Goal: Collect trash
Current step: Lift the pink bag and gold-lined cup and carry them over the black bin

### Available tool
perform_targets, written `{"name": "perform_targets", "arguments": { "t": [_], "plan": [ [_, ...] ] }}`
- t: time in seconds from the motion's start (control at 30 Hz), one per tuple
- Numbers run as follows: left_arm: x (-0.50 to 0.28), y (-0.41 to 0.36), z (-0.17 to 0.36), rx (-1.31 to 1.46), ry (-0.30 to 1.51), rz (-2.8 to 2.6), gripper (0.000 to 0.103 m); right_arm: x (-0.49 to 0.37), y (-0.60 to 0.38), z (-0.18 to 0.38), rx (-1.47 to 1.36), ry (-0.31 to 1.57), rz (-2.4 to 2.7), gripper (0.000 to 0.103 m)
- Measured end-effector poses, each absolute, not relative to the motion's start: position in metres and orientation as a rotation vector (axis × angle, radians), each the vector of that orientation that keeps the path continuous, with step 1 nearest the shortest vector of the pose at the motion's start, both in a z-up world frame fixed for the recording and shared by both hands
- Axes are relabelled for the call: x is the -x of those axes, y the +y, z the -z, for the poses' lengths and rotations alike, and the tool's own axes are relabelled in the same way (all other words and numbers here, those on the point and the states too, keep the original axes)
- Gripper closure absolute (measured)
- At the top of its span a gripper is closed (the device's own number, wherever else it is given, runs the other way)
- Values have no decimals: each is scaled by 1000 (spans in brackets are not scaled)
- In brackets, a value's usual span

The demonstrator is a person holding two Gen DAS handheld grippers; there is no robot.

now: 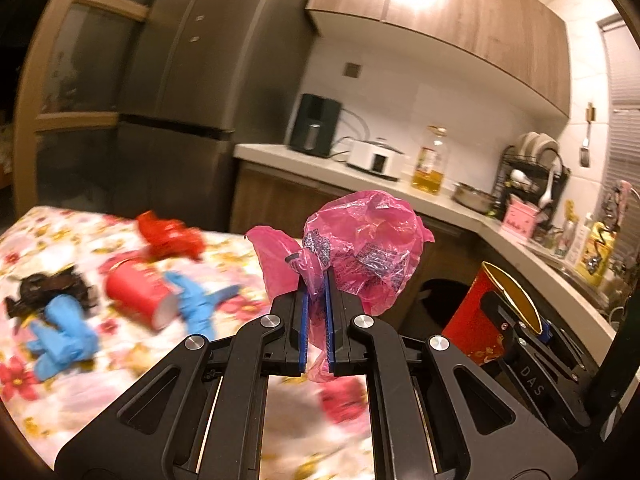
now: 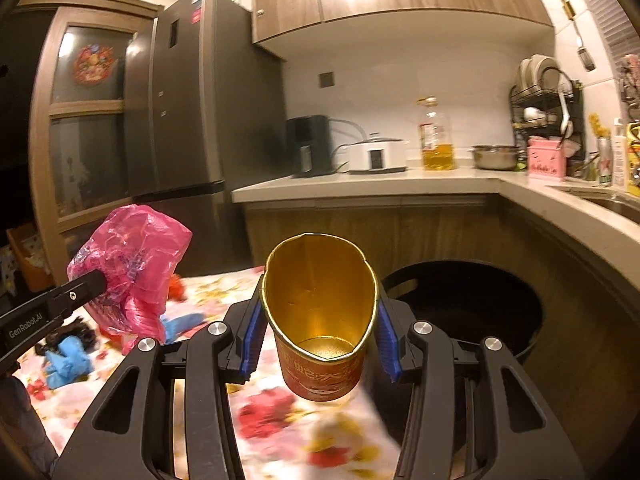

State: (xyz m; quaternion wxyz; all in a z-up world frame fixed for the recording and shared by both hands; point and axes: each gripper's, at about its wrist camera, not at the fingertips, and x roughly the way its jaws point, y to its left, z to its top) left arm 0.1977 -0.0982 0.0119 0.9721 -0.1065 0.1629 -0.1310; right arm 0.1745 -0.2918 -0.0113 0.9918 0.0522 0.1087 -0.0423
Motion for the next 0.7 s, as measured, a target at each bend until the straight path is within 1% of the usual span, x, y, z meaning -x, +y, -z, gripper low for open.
{"name": "perform_targets", "arguments": {
  "t": [0.33, 0.53, 0.7],
  "plan": [
    [-231, -186, -22, 205, 312, 428, 97, -183, -370, -1, -140, 177, 253, 56],
    [-252, -232, -15, 201, 336, 498, 97, -190, -401, 2, -157, 187, 307, 56],
    [-266, -254, -5, 203, 366, 531, 97, -197, -412, 3, -143, 189, 327, 55]
  ]
}}
